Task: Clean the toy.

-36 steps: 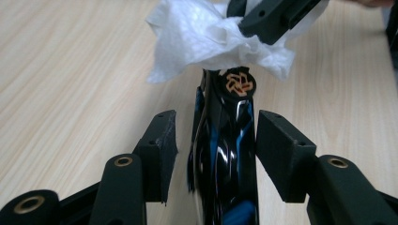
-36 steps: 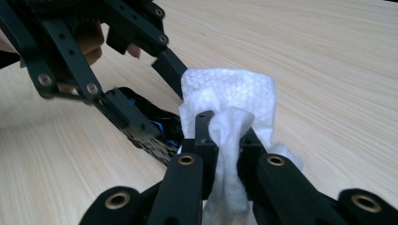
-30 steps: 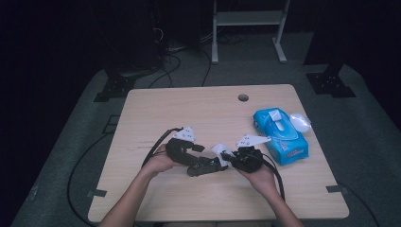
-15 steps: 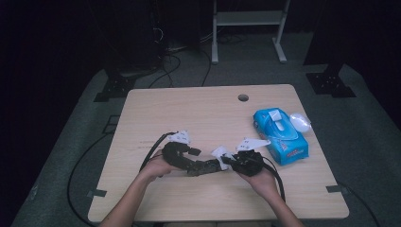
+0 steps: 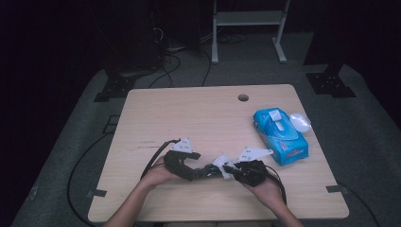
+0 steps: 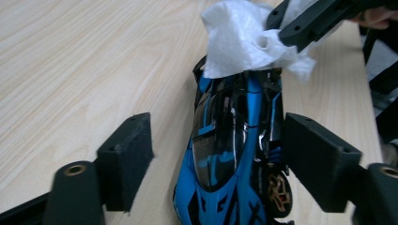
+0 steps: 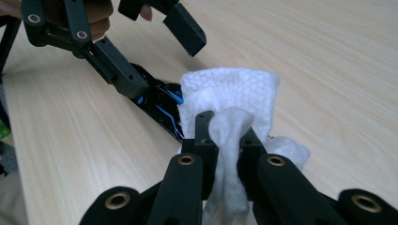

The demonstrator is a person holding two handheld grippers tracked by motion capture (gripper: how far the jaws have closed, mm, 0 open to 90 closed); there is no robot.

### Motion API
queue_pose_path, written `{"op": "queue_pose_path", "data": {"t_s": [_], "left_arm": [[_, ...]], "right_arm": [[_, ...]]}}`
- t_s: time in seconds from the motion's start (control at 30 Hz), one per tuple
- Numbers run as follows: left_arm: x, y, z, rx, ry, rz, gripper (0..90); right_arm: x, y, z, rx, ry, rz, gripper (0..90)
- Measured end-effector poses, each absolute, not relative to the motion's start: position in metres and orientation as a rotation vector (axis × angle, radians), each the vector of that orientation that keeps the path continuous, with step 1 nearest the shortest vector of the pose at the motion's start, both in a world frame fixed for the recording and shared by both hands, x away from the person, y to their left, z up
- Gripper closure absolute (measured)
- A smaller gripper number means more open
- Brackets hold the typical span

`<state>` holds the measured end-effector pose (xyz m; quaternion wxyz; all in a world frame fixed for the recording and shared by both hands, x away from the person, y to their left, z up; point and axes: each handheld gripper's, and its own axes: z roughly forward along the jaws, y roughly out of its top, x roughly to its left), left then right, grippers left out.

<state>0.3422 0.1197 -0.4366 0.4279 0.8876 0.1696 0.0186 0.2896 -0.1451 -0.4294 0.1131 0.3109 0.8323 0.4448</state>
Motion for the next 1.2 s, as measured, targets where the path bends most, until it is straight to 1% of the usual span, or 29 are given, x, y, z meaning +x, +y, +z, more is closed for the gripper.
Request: {"op": "queue_pose_path", "data": {"t_s": [0.07,0.2,0.47,0.6,0.7,0.73,0.8,0.87,1.17,1.2], "left_arm": [[0.339,0.117,-0.438,2.229,0.409,0.066,23.4],[0.334,0.113,-0.444,2.256,0.376,0.066,21.5],[0.324,0.099,-0.457,2.345,0.310,0.091,21.4],[0.323,0.096,-0.457,2.331,0.325,0.108,21.5],[0.324,0.095,-0.456,2.329,0.338,0.112,20.5],[0.324,0.092,-0.457,2.333,0.341,0.117,19.7],[0.323,0.090,-0.458,2.343,0.338,0.122,19.4],[0.323,0.086,-0.459,2.366,0.327,0.137,19.4],[0.325,0.071,-0.462,2.449,0.311,0.148,19.5],[0.325,0.069,-0.463,2.464,0.302,0.157,20.6]], "right_arm": [[0.286,-0.146,-0.431,0.904,2.452,1.295,83.3],[0.280,-0.147,-0.435,0.886,2.486,1.266,83.3],[0.276,-0.151,-0.448,0.897,2.539,1.201,83.4],[0.275,-0.156,-0.445,0.912,2.521,1.220,83.4],[0.272,-0.166,-0.439,0.932,2.483,1.253,83.3],[0.271,-0.175,-0.437,0.951,2.461,1.266,83.3],[0.271,-0.178,-0.437,0.959,2.457,1.268,83.3],[0.270,-0.188,-0.436,0.983,2.438,1.268,83.3],[0.271,-0.200,-0.435,1.010,2.416,1.259,83.3],[0.271,-0.202,-0.436,1.017,2.411,1.259,83.0]]}}
